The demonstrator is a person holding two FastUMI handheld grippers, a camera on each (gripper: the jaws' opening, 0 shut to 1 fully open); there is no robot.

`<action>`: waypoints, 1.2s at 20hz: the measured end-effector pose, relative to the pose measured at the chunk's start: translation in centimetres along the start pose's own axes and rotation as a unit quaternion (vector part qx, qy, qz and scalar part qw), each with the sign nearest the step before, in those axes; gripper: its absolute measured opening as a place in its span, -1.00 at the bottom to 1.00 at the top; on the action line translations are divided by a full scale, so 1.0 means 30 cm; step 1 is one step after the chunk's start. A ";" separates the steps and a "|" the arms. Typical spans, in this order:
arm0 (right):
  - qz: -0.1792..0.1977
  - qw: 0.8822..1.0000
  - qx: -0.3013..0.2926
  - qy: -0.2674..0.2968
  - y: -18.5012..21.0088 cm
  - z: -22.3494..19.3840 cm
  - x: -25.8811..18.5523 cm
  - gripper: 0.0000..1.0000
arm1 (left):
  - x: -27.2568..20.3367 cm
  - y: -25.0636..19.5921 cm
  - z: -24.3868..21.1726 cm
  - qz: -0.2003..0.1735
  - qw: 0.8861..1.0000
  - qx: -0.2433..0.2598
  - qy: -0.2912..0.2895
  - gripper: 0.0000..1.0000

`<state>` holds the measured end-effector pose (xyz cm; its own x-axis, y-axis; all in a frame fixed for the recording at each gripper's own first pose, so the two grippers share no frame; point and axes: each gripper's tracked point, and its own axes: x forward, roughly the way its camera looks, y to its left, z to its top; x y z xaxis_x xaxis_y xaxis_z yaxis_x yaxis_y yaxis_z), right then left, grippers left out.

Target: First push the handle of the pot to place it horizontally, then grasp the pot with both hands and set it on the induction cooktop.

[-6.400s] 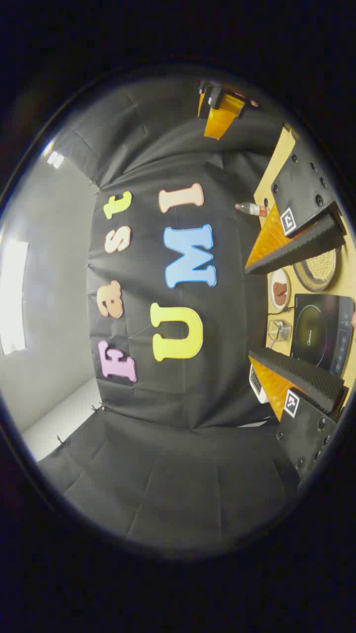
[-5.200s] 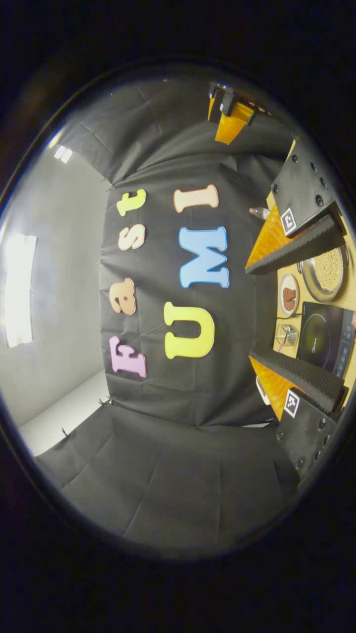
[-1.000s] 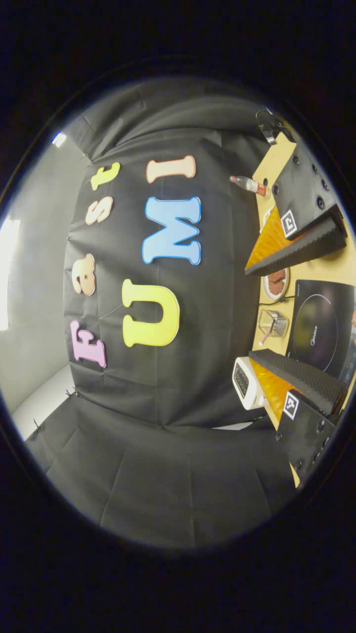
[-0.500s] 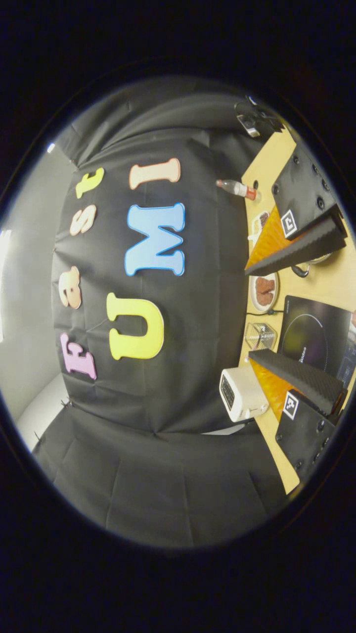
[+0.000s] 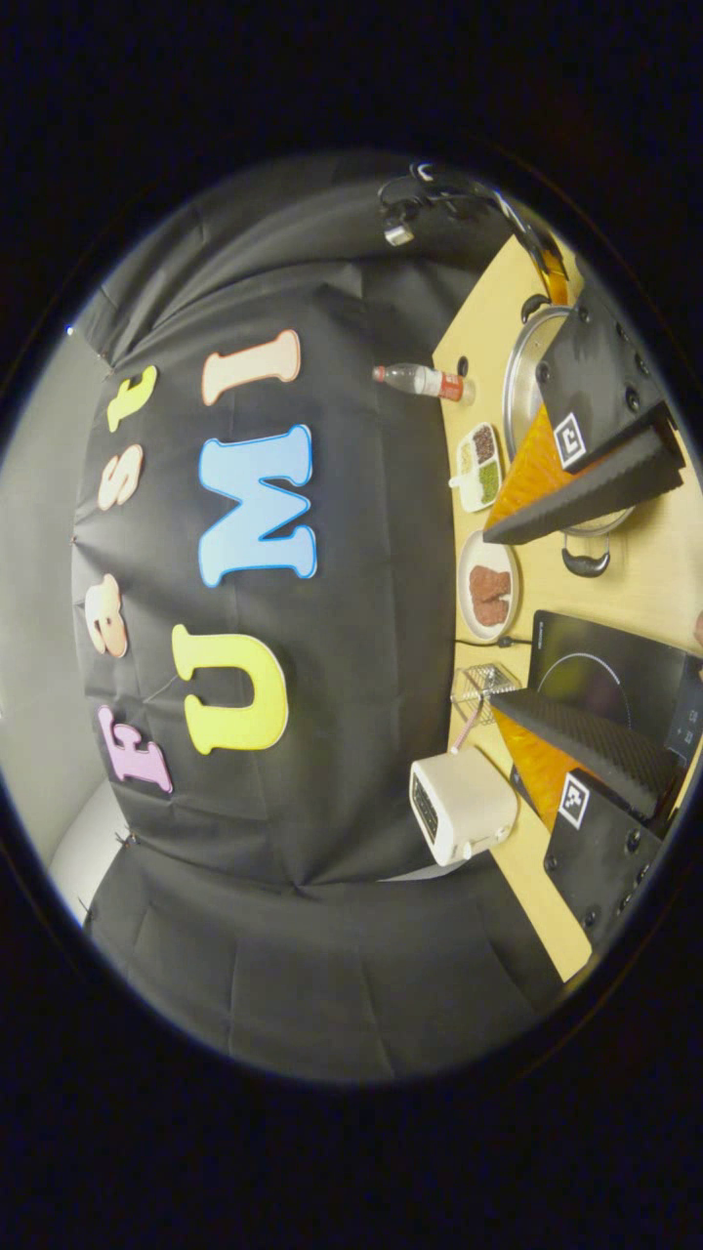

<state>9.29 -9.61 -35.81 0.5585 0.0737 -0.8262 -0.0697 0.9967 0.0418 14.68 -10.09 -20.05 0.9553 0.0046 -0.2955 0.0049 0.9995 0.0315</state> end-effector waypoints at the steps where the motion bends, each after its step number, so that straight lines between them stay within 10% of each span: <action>1: 0.003 1.000 0.005 -0.020 0.001 0.028 -0.016 -0.97 | 0.013 -0.010 -0.019 -0.003 1.000 0.000 0.004 0.94; 3: 0.017 0.998 0.014 -0.060 0.015 0.087 -0.041 -0.74 | 0.042 -0.039 -0.051 -0.008 1.000 0.004 0.012 0.96; 7: 0.017 0.993 0.027 -0.110 0.016 0.172 -0.054 1.00 | 0.117 -0.115 -0.158 -0.036 0.998 0.009 0.044 1.00; 24: 0.003 0.997 0.028 -0.074 -0.012 0.154 0.115 1.00 | 0.334 -0.251 -0.636 -0.073 0.970 0.014 0.232 0.90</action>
<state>15.05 -9.55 -36.08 0.6746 0.0807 -0.7338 -0.0298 0.9962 0.0821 18.58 -16.98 -41.48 0.7079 -0.1165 -0.6966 0.1445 0.9893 -0.0186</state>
